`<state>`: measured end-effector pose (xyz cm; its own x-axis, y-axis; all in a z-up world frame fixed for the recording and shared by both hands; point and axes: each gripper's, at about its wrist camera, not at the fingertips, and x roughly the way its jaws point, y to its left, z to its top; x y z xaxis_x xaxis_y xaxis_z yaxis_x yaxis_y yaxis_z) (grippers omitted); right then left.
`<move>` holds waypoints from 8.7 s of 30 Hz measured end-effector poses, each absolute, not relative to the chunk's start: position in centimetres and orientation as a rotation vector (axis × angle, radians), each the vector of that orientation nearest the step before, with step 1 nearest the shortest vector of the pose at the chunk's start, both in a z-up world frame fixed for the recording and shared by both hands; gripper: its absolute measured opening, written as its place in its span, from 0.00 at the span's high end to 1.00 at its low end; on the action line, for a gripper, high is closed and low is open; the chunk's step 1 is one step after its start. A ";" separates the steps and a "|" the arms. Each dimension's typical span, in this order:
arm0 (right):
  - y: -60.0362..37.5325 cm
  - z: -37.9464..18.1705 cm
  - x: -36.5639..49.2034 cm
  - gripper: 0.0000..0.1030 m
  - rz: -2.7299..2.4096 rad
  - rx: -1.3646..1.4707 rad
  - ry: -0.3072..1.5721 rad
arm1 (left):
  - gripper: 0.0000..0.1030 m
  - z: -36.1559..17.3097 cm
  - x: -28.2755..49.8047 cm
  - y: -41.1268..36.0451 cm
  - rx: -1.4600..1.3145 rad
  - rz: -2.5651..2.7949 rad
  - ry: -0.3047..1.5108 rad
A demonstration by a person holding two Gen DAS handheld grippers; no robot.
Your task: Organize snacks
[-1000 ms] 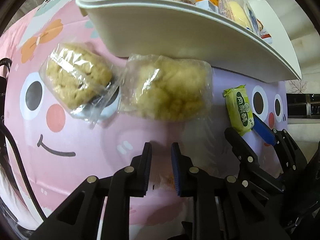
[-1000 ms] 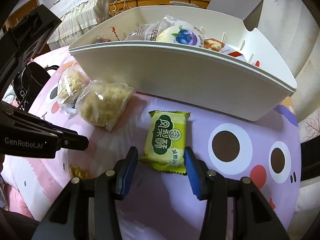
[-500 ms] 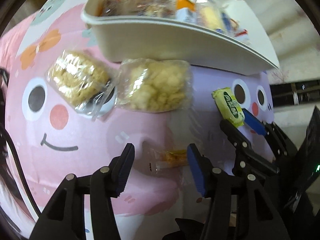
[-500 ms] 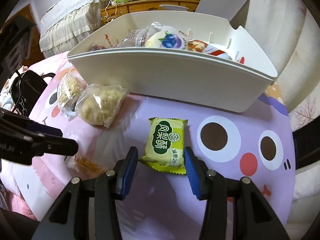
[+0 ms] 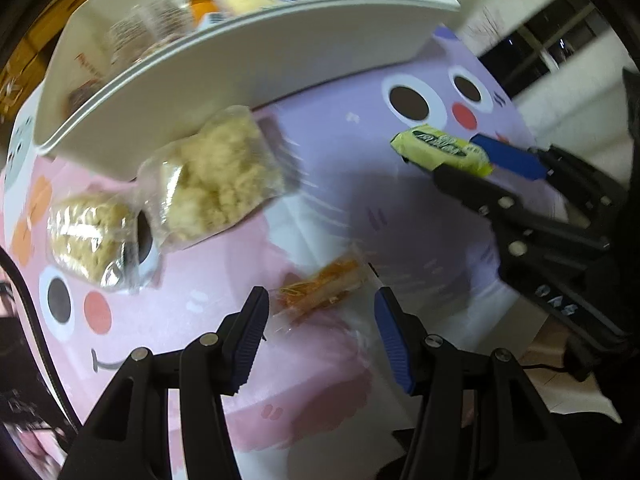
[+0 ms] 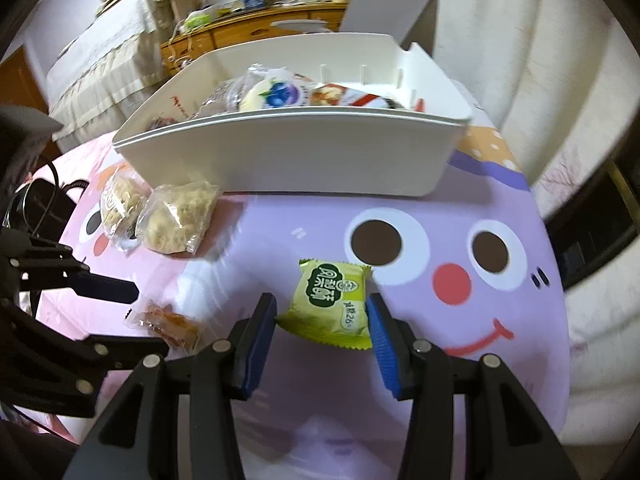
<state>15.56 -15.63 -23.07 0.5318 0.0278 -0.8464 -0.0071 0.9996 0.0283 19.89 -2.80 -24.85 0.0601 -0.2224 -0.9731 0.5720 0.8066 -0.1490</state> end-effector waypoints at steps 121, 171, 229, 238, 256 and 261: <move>-17.3 -26.5 22.6 0.22 -0.272 -0.010 1.064 | 0.14 -27.0 32.3 9.5 0.168 -0.456 1.503; -14.8 -24.1 20.8 0.45 -0.090 0.089 1.007 | 0.73 -26.8 27.4 10.7 -0.031 -0.386 1.251; -13.0 -14.6 21.5 0.45 0.409 -0.030 0.933 | 0.28 -25.4 20.6 14.1 -0.396 0.145 1.533; -14.1 -14.2 21.4 0.45 0.429 -0.049 0.924 | 0.47 -28.0 21.7 13.4 -0.385 0.231 1.582; -20.8 -12.6 23.8 0.45 0.242 0.079 0.795 | 0.48 -14.1 26.2 9.5 -0.254 0.113 1.367; -23.0 -13.3 24.5 0.45 0.175 0.130 0.788 | 0.48 -11.4 29.3 6.1 -0.187 0.000 1.287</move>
<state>24.50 -23.05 -13.34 0.6922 0.2047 -0.6920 -0.1077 0.9775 0.1815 29.26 6.10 -11.37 0.2817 -0.1046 -0.9538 -0.1043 0.9848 -0.1388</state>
